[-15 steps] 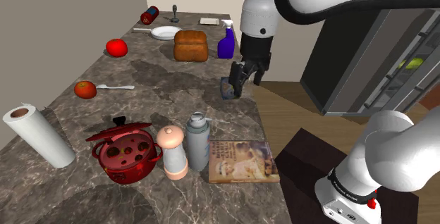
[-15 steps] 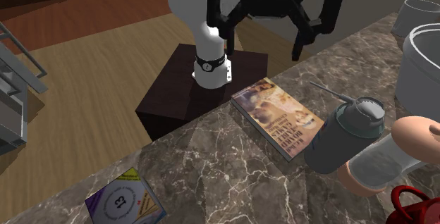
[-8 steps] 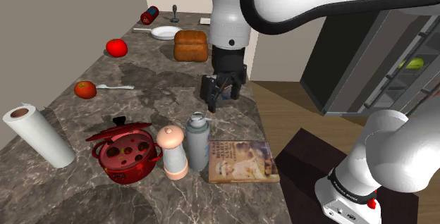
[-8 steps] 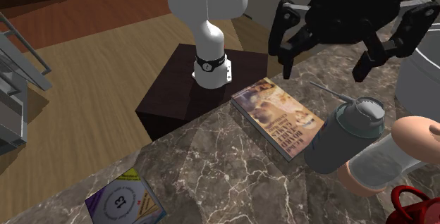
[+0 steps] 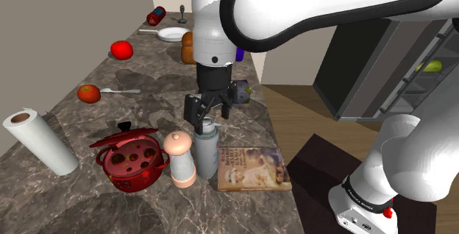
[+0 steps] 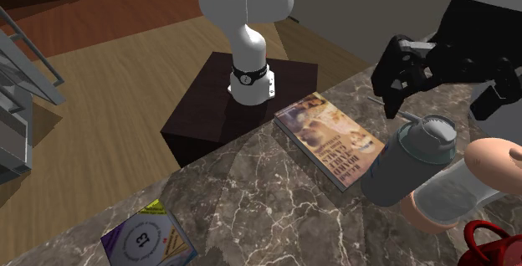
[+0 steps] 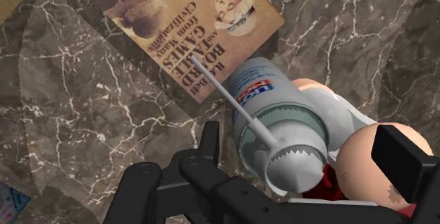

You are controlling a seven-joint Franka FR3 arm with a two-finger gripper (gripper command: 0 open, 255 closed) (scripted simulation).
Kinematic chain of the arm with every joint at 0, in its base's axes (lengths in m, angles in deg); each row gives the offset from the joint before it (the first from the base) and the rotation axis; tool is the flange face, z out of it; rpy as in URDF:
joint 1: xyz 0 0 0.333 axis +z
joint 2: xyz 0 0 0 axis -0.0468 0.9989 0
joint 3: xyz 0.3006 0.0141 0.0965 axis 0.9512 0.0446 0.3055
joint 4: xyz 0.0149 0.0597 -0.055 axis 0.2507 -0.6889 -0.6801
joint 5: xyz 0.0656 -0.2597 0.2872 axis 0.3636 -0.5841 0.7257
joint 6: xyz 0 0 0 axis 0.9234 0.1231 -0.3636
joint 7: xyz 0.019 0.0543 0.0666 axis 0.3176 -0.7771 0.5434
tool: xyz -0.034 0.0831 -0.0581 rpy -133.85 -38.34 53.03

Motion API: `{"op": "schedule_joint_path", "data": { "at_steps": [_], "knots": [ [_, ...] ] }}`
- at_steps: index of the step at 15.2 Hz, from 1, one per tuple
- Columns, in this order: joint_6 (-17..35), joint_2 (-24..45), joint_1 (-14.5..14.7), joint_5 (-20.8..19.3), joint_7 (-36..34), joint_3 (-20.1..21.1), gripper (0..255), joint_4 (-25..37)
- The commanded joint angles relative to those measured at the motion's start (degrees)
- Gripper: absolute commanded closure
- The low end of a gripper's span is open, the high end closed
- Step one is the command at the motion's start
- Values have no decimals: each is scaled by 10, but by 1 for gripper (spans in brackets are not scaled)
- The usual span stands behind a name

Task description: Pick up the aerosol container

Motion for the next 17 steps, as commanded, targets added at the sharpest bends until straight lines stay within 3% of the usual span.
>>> {"op": "schedule_joint_path", "data": {
  "at_steps": [1,5,6,17],
  "knots": [
    [16,3,1,1,0,2,0,-12],
    [35,6,2,1,3,3,0,-29],
    [35,7,2,1,3,3,255,-28],
    [20,4,2,1,1,2,255,-16]
  ]
}}
